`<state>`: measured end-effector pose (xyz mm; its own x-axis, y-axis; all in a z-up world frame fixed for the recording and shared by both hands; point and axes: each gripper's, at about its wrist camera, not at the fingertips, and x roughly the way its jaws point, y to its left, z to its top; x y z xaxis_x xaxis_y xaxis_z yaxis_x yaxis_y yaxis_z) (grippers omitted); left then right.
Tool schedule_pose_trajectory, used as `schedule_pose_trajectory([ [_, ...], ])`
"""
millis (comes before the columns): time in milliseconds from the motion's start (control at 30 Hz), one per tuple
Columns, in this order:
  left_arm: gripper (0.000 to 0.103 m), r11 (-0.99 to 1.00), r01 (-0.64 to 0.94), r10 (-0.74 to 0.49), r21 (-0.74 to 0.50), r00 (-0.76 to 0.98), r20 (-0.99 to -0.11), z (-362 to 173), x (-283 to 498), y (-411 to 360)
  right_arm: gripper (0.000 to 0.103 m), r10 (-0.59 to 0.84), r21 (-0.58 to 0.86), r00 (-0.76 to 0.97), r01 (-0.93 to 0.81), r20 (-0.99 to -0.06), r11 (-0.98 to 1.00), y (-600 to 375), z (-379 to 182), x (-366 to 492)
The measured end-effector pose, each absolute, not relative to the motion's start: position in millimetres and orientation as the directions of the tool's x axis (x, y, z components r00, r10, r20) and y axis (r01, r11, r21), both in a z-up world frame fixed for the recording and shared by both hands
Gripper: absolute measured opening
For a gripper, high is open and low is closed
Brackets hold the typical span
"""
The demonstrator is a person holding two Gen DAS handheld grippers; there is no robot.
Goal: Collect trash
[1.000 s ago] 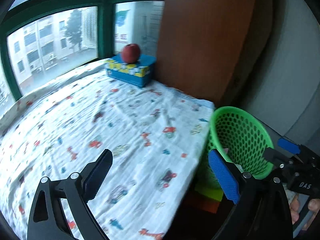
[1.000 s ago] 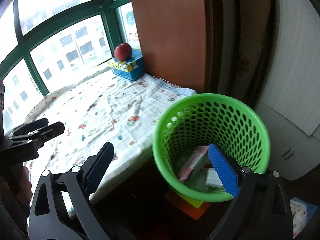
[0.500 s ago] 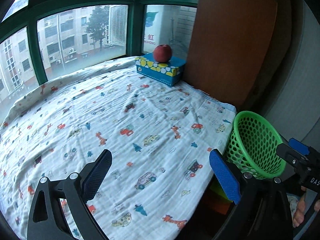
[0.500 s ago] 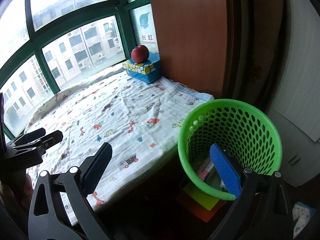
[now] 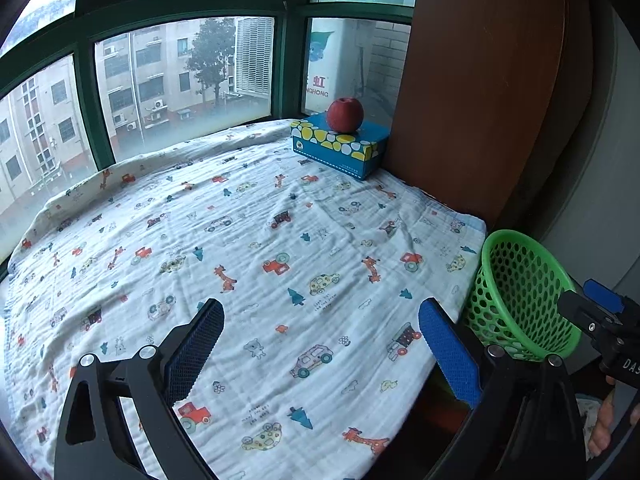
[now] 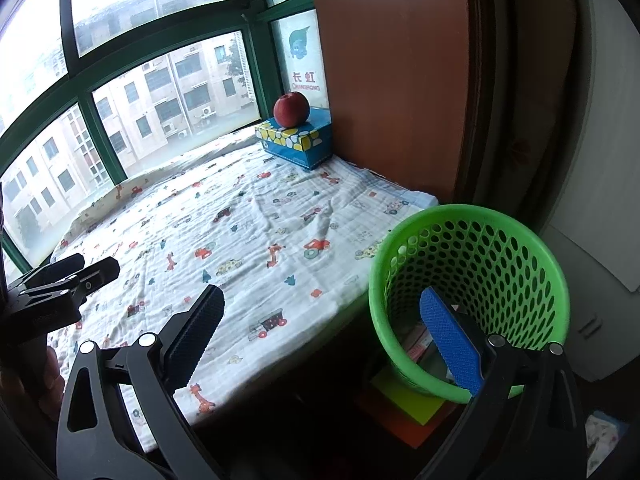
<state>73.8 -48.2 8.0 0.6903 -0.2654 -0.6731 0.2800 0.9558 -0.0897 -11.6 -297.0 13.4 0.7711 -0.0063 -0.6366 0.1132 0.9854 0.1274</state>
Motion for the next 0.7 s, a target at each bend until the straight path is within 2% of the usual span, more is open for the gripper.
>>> schedule_pose_trajectory([
  [700, 0.095, 0.967, 0.247, -0.223, -0.061, 0.705, -0.673, 6.4, 70.7, -45.8, 0.097, -0.003, 0.122, 0.774, 0.103, -0.633, 0.987, -292.9, 13.1, -10.1],
])
